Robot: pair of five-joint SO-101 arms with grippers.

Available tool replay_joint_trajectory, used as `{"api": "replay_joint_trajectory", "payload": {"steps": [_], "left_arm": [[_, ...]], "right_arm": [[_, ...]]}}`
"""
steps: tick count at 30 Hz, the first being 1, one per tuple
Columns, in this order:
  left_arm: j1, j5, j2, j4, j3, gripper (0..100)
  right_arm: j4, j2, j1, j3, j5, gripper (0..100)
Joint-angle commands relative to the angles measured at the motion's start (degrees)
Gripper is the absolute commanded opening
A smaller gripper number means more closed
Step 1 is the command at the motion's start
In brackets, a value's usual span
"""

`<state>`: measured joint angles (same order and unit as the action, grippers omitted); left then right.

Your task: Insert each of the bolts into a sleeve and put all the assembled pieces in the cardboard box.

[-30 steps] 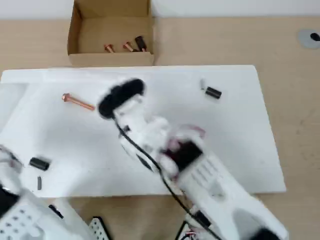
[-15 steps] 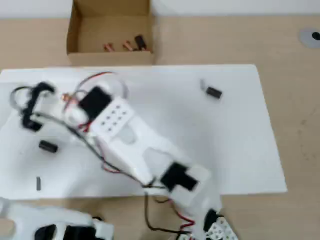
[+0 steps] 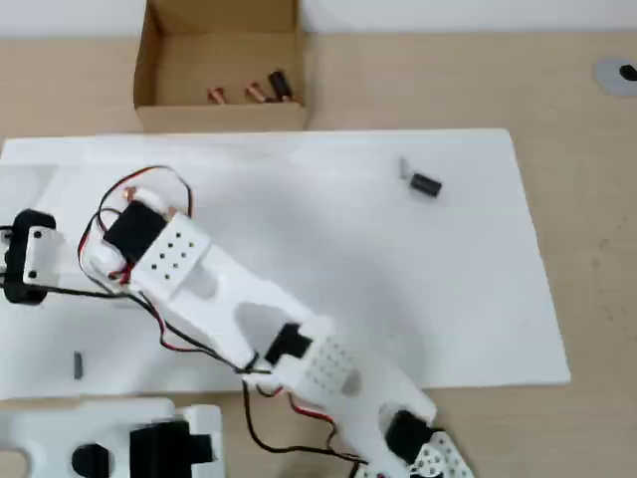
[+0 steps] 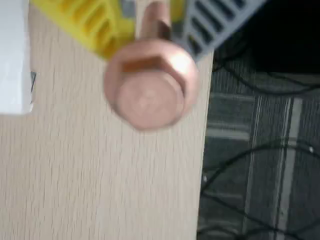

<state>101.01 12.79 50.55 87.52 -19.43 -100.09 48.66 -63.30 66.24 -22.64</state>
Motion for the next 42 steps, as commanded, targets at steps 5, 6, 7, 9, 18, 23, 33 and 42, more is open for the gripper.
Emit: {"api": "replay_joint_trajectory", "payload": {"steps": [5, 6, 7, 9, 18, 23, 33, 42], "left_arm": [[1.9, -0.9, 0.1, -5.5, -5.5, 1], [2.3, -1.0, 0.1, -6.8, -6.2, 1], [2.5, -1.0, 0.1, -7.9, -7.0, 1], [2.5, -0.8, 0.1, -9.7, -9.0, 1], [0.4, -0.9, 0.1, -12.9, -14.7, 1], [-2.9, -1.1, 0.1, -12.8, -16.3, 1], [-4.0, -3.5, 0.1, -18.9, -21.1, 1], [-5.2, -3.5, 0.1, -19.8, -21.8, 1]], "right_arm": [[5.8, 5.2, 0.3, 7.5, -3.7, 15.6], [6.7, 5.9, 0.4, 7.7, -4.0, 15.6], [7.6, 6.5, 0.4, 7.8, -4.1, 15.6], [9.7, 7.6, 0.5, 7.8, -4.1, 15.6], [18.8, 10.8, 6.0, 7.4, -3.9, 15.6], [20.8, 11.4, 10.8, 7.4, -3.8, 15.6], [21.1, 12.2, 12.3, 7.9, -0.6, 21.2], [22.9, 12.6, 14.9, 6.6, -0.5, 21.3]]}}
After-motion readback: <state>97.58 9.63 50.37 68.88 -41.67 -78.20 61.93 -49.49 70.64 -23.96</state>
